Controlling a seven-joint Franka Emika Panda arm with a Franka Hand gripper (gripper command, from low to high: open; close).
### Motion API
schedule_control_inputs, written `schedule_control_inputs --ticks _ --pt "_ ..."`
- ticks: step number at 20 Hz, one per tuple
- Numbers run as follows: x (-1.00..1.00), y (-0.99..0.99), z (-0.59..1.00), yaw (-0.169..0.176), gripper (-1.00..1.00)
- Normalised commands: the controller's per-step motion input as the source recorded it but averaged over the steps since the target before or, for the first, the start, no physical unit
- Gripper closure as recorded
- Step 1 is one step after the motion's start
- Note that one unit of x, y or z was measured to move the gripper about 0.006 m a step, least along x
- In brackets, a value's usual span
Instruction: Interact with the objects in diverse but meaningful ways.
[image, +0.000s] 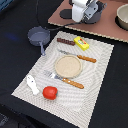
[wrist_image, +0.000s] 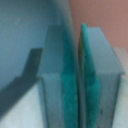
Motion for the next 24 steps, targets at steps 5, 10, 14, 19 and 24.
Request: schedule_control_inputs --ticks 5,10,14,19,24 --pt "-0.02 0.07 0.92 0.005 1.0" --pt "-0.49 0.1 1.0 0.054 1.0" --pt "-0.77 0.13 0.49 0.096 1.0" --pt "-0.98 0.01 0.04 0.126 1.0" --pt "-0.99 -0.07 -0.1 0.091 1.0"
